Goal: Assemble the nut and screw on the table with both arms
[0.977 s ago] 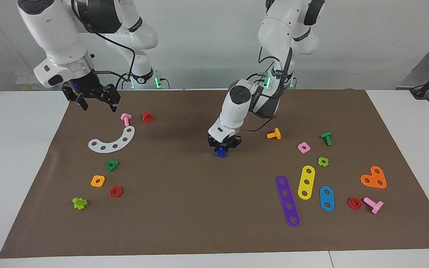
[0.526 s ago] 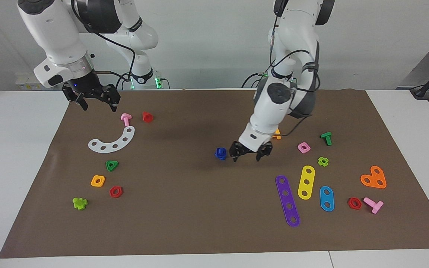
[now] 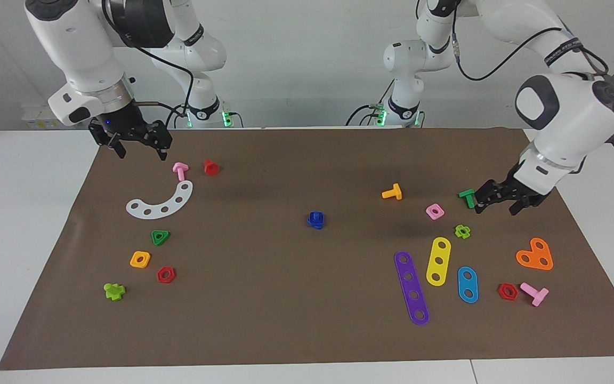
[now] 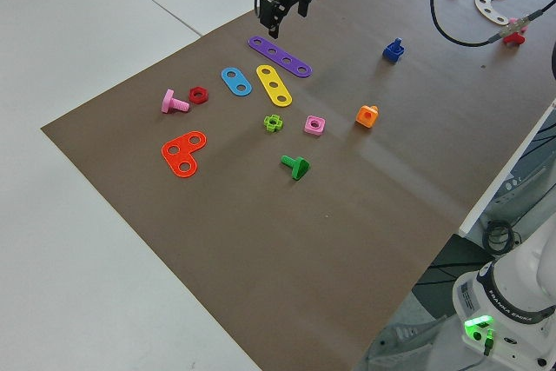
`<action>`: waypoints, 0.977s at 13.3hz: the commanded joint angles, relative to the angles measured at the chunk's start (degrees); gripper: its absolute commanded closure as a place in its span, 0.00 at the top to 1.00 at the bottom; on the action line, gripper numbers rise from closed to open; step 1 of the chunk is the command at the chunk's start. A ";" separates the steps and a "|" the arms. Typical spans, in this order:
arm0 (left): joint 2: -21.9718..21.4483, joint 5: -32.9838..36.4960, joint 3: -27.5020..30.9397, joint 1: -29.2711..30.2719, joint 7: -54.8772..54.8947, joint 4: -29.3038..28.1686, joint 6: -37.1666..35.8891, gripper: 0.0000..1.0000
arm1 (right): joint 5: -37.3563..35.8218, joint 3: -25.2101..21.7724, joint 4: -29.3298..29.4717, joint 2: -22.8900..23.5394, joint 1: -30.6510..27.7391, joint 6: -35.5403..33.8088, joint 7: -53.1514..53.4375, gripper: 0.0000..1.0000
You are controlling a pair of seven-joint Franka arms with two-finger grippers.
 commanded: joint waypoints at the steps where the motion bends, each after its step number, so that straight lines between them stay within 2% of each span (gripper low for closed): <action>1: -6.17 3.91 -0.79 -1.05 -1.51 -1.44 -4.94 1.00 | 1.49 0.05 0.26 0.02 -0.36 -0.45 -1.67 1.00; 3: -10.21 4.01 -1.22 -1.66 -8.42 -1.18 -8.45 1.00 | 1.49 0.05 0.26 0.02 -0.36 -0.45 -1.76 1.00; 6: -14.26 7.85 -2.02 -4.55 -10.30 -1.00 -14.00 1.00 | 1.49 0.05 0.26 0.02 -0.36 -0.45 -1.76 1.00; 13: -15.32 7.70 -2.37 -4.39 -9.69 -2.14 -10.23 1.00 | 1.58 0.05 0.26 0.02 -0.36 -0.45 -1.76 1.00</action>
